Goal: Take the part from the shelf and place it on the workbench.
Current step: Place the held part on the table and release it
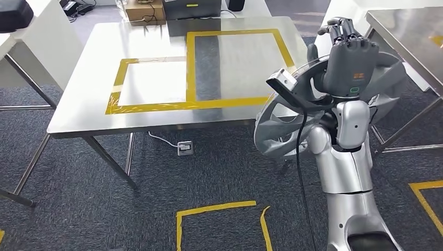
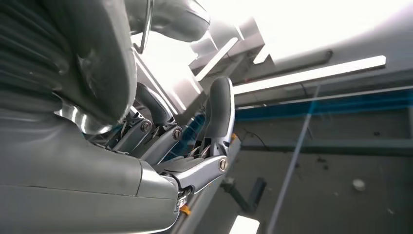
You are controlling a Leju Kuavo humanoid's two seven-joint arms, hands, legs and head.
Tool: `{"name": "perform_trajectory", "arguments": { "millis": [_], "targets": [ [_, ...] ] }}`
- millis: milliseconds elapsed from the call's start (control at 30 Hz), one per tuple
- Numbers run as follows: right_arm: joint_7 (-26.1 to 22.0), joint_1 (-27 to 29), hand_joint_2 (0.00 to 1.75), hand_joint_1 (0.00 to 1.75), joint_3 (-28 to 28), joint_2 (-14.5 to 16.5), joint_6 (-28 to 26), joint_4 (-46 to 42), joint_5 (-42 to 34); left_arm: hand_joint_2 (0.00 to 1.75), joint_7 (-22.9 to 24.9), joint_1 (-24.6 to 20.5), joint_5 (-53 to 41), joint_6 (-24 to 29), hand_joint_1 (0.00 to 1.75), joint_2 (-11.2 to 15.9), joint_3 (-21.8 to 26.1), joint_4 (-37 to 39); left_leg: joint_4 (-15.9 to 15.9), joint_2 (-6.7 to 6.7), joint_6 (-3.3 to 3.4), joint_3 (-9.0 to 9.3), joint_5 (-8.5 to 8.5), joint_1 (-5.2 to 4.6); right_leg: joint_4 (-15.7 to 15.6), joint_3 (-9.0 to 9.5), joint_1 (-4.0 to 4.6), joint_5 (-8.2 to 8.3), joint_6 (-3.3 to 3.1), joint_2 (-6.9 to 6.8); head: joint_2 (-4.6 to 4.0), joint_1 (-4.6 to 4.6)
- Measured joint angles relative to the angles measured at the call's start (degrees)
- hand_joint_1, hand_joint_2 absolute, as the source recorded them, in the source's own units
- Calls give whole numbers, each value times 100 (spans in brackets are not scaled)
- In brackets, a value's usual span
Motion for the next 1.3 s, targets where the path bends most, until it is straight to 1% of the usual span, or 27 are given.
{"name": "perform_trajectory", "arguments": {
  "millis": [67,100,133,167,233,267,300,333,433,500,567,600,633,667,733,767,800,867,967,1000,1067,1100,1133,1167,1233,1267,1300],
  "targets": [
    [-42,-96,175,175,3,4,-18,49,-47,175,1,-9,0,-1,0,-5,0,2,2,-2,14,42,-57,9,685,-451,-36,-283,65,-12,1,6],
    [-62,-121,175,175,4,4,-37,85,-75,175,1,-3,-1,-2,0,-8,0,4,10,-5,7,70,-91,15,881,-620,-54,-343,91,-18,1,7],
    [-83,-144,175,175,4,4,-65,127,-100,175,2,3,0,-2,0,-10,0,5,22,-9,-5,105,-129,23,885,-699,-71,-280,108,-26,1,7],
    [-96,-173,175,175,5,5,-95,166,-118,175,1,6,0,-2,0,-12,0,5,38,-12,-20,145,-172,33,678,-668,-86,-91,119,-34,1,8],
    [-99,-254,175,175,11,8,-151,230,-119,175,-1,3,0,-2,0,-18,0,4,70,-16,-66,225,-264,51,-88,-401,-104,414,132,-58,1,6],
    [-91,-307,175,175,17,11,-169,263,-105,175,-4,-1,0,-2,0,-21,0,4,84,-16,-100,246,-301,53,-422,-283,-91,523,115,-70,1,10],
    [-81,-352,175,175,25,15,-184,293,-89,175,-7,-2,-1,-2,0,-25,0,4,87,-13,-139,254,-330,53,-627,-207,-74,576,81,-78,2,14],
    [-74,-387,175,175,31,19,-198,325,-76,175,-11,0,-2,-2,0,-28,0,4,97,-11,-184,262,-343,50,-699,-181,-56,553,27,-81,1,18],
    [-78,-491,175,175,50,47,-205,406,-53,175,-20,-4,-7,-2,0,-32,-2,4,199,-6,-297,254,-386,47,-735,-101,-57,556,-126,-64,1,19],
    [-95,-627,175,175,91,79,-197,474,-55,175,-27,-32,-18,-11,0,-31,-3,4,645,-7,-343,4,-525,56,-749,-29,-68,520,-194,-60,1,0],
    [-103,-756,175,175,151,119,-170,575,-70,175,-33,-46,-25,-33,0,-30,-4,5,1390,-7,-370,-460,-778,61,-749,17,-58,466,-242,-56,0,-15],
    [-100,-802,175,175,180,143,-145,633,-78,175,-33,-43,-26,-42,0,-29,-4,5,1658,-8,-375,-664,-850,62,-747,45,-51,437,-252,-49,0,-16],
    [-93,-841,175,175,204,168,-122,689,-88,175,-33,-39,-26,-47,0,-29,-4,5,1754,-8,-372,-789,-822,62,-746,82,-45,404,-255,-41,0,-16],
    [-87,-878,175,175,221,192,-106,741,-95,175,-33,-36,-26,-49,0,-29,-4,5,1622,-8,-363,-799,-662,62,-744,131,-41,367,-252,-34,1,-17],
    [-82,-964,175,175,245,232,-93,814,-101,175,-34,-33,-25,-51,0,-27,-4,5,874,-9,-315,-572,-114,55,-744,247,-36,282,-233,-28,1,-16],
    [-84,-1021,175,175,263,251,-89,849,-102,175,-34,-33,-25,-51,0,-25,-4,5,497,-9,-290,-439,52,42,-739,288,-30,242,-215,-24,1,-17],
    [-84,-1083,175,175,284,267,-74,881,-102,175,-33,-36,-23,-52,0,-23,-4,5,246,-9,-263,-338,138,28,-734,304,-26,210,-189,-16,1,-24],
    [-85,-1190,175,175,320,302,-30,942,-101,175,-33,-39,-7,-53,0,-20,-4,5,109,-10,-223,-269,92,3,-732,304,-18,165,-124,-1,1,-34],
    [-75,-1376,175,175,364,385,69,1019,-57,175,-37,-46,76,-48,0,-28,-3,3,56,-13,-143,-188,98,40,-591,251,-27,42,-25,-7,1,-23],
    [-70,-1480,175,175,400,416,112,1060,-34,175,-40,-54,103,-46,0,-30,-2,3,37,-10,-114,-156,84,56,-352,124,-37,-67,5,-15,1,-12],
    [-46,-1693,175,175,492,487,223,1164,3,175,-49,-65,134,-43,0,-30,-2,3,31,-2,-77,-115,29,63,416,-330,-59,-342,56,-29,1,12],
    [-29,-1776,175,175,539,525,279,1225,19,175,-52,-65,138,-43,0,-31,-2,4,36,0,-73,-89,-5,66,761,-561,-70,-418,75,-32,1,11],
    [-8,-1838,175,175,579,562,327,1281,34,175,-53,-62,140,-43,0,-31,-2,5,43,-4,-79,-53,-44,70,933,-715,-82,-382,89,-35,1,12],
    [6,-1891,175,175,610,594,360,1331,47,175,-53,-60,140,-43,0,-32,-2,5,55,-13,-90,-8,-87,78,880,-758,-94,-224,96,-38,1,12],
    [16,-1985,175,175,650,644,385,1396,63,175,-53,-57,140,-43,0,-33,-2,5,90,-41,-132,93,-193,96,194,-553,-114,321,100,-58,0,14],
    [15,-2033,175,175,667,660,389,1423,68,175,-54,-59,140,-43,0,-34,-2,5,115,-56,-167,131,-246,94,-172,-404,-104,515,93,-67,0,15],
    [16,-2082,175,175,689,676,398,1449,71,175,-55,-61,141,-43,0,-34,-2,5,135,-70,-206,149,-287,92,-452,-279,-93,603,64,-75,0,17]
  ]
}}
